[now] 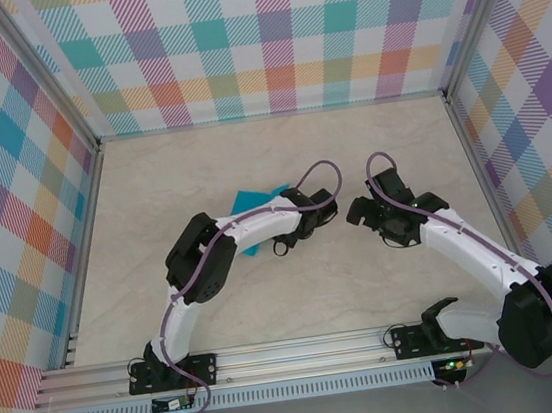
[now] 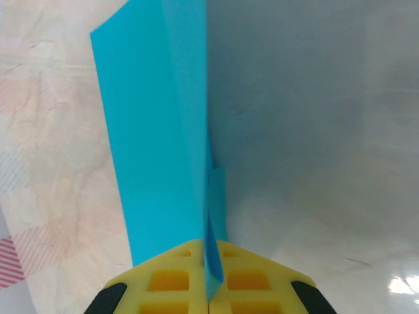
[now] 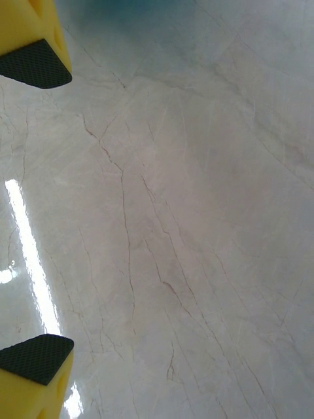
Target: Fold a paper plane with a square sheet of paper (pick it up from the middle)
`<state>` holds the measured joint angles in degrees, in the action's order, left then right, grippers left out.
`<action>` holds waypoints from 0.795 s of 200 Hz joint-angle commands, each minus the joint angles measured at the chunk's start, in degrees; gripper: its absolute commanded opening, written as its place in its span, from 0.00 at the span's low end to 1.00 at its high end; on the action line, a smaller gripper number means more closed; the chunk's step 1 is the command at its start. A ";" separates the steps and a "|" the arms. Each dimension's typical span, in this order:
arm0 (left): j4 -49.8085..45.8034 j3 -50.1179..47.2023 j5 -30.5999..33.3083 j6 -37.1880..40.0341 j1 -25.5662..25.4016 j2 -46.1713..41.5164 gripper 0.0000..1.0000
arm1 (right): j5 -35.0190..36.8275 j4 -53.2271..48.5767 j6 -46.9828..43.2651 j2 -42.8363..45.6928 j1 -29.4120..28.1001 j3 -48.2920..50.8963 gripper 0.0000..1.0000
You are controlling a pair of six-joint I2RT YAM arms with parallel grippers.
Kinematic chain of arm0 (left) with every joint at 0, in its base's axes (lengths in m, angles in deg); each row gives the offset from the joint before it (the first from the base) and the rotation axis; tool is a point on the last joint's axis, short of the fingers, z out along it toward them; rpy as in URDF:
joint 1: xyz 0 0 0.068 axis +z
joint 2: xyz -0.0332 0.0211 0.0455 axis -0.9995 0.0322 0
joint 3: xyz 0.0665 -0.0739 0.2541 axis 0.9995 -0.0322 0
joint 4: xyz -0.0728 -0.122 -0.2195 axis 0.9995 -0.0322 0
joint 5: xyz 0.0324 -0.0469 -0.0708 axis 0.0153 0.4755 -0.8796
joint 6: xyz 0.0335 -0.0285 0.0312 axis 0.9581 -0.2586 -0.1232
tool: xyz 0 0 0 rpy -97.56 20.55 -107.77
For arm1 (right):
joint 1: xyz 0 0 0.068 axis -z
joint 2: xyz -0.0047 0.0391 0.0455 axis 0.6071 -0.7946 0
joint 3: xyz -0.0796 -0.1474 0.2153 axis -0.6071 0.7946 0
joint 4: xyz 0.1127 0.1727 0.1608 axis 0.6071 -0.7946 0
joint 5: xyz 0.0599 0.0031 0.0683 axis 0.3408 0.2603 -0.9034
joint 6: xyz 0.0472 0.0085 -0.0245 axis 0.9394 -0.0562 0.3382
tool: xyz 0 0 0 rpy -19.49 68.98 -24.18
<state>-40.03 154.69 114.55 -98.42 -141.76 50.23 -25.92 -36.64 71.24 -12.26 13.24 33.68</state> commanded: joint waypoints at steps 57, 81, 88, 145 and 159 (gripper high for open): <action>1.67 1.82 -10.37 -3.67 -2.73 2.08 0.12 | 2.80 -3.96 3.71 2.06 2.21 0.98 0.99; 3.34 1.20 -14.96 -4.18 -2.81 1.60 0.16 | 3.04 -4.17 4.29 3.68 2.91 1.32 0.99; 3.84 1.12 -16.44 -4.33 -2.74 1.31 0.18 | 3.00 -4.15 4.37 4.09 3.11 1.43 0.99; 7.96 -0.30 -30.18 -5.89 -1.04 -1.05 0.32 | 1.32 -3.89 4.38 4.51 3.73 1.75 0.98; 9.60 -1.56 -34.37 -6.47 0.01 -1.91 0.36 | 0.03 -3.17 3.96 4.56 3.77 1.96 0.98</action>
<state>-33.53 155.26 90.53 -103.27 -143.31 51.23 -24.17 -39.57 74.67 -8.24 16.67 34.80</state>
